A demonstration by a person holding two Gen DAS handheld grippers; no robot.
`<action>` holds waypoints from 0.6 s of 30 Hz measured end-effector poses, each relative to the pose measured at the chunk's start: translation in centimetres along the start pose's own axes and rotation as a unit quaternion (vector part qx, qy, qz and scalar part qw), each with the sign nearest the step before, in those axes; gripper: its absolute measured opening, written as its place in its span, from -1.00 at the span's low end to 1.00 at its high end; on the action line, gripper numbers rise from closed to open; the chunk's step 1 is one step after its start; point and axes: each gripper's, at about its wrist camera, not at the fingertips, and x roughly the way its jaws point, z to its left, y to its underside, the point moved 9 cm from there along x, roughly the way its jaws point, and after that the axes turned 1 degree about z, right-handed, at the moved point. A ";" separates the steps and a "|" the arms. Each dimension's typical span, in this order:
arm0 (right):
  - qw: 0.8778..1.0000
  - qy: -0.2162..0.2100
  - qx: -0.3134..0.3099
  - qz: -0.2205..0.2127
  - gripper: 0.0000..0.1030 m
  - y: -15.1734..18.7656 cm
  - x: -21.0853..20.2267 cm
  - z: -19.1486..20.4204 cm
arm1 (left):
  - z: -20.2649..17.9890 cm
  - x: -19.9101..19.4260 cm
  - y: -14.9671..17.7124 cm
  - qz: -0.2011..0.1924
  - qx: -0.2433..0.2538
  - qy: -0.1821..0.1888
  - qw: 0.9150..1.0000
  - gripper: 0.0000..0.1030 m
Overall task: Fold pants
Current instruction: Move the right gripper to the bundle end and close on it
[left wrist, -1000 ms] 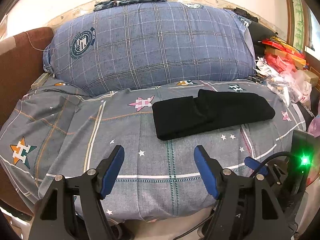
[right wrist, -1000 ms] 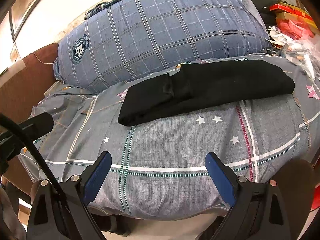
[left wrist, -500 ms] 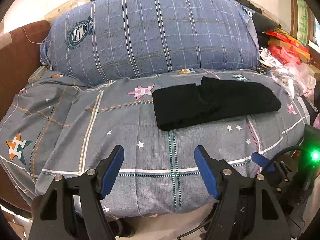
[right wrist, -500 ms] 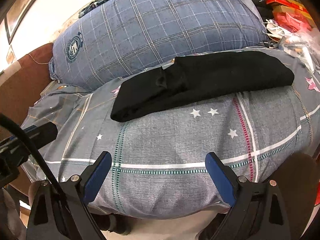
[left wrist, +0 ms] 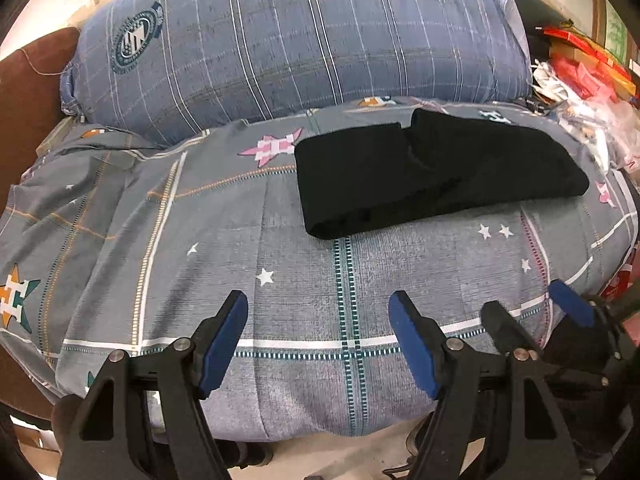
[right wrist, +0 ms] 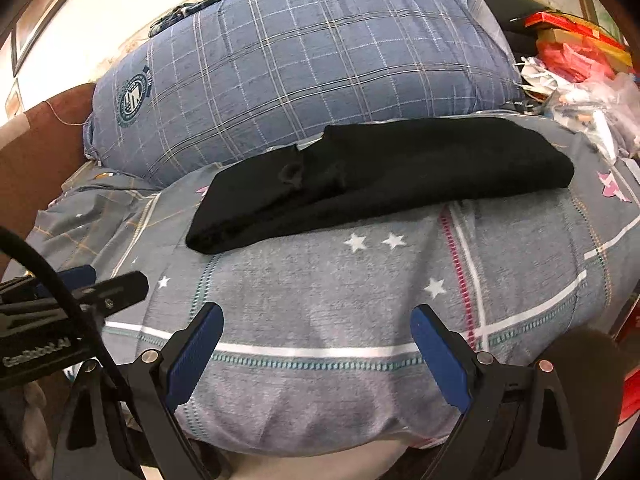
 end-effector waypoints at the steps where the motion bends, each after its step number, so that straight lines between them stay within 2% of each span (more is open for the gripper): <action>1: 1.000 0.002 0.001 -0.001 0.89 -0.1 0.1 -0.3 | -0.1 0.3 -0.1 0.002 0.004 -0.001 1.000 0.40; 5: 1.000 0.008 0.019 0.000 0.89 -0.7 0.4 -2.0 | -0.6 1.3 -0.7 0.008 0.018 0.000 1.000 0.40; 8: 0.999 0.013 0.042 -0.003 0.89 -1.6 0.4 -4.2 | -1.4 1.8 -2.1 0.010 0.029 0.018 0.999 0.40; 13: 0.990 0.032 0.141 -0.004 0.89 -2.8 0.6 -11.7 | -4.6 2.6 -5.9 0.024 0.055 0.091 0.994 0.40; 18: 0.969 0.028 0.246 -0.009 0.89 -3.3 0.6 -19.7 | -12.5 4.1 -10.1 0.060 0.106 0.164 0.979 0.40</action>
